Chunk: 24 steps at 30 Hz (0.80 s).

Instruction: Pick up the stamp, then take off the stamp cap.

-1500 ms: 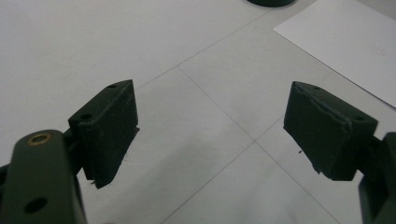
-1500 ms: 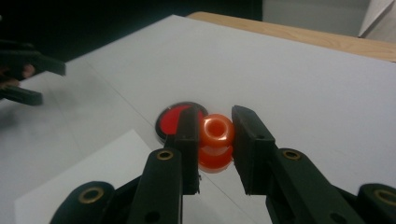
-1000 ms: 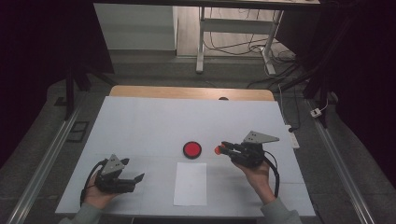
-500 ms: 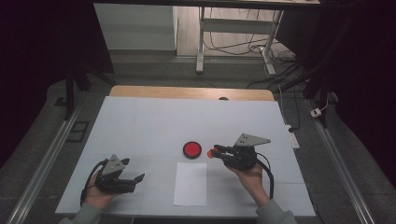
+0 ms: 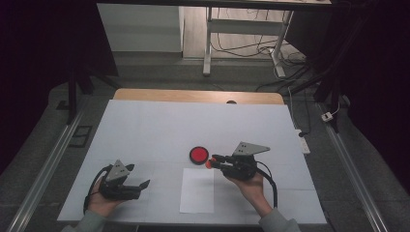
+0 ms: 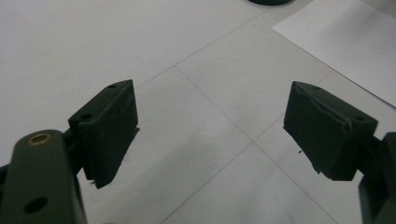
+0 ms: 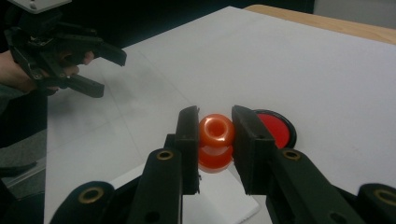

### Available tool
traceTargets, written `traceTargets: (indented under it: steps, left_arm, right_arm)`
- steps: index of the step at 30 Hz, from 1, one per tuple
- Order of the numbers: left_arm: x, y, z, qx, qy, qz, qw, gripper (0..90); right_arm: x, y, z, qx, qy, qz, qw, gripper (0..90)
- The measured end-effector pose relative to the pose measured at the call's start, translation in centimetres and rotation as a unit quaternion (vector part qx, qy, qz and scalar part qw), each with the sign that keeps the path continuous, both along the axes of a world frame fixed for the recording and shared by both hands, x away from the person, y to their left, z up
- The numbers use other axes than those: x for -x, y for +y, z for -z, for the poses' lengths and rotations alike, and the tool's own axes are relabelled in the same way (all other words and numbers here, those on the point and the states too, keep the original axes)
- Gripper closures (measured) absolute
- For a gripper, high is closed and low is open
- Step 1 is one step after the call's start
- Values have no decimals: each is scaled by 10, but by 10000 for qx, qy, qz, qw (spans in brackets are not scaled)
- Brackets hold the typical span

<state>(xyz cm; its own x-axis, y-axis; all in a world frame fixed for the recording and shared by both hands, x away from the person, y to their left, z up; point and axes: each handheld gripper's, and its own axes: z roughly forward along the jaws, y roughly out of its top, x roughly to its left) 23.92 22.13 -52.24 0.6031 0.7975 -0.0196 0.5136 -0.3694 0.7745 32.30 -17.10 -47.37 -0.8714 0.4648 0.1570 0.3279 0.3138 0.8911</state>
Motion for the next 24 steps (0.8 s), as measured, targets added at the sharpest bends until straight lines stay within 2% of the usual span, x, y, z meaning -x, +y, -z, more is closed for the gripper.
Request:
traceTargets:
  steps: [9,24]
  left_arm:
    - [0,0,0,13,3,2,10000,179]
    - [0,0,-1,34,-12,-9,10000,178]
  right_arm:
    - [3,7,3,1,5,-93,10000,715]
    - [3,6,0,-106,-18,-92,9999,716]
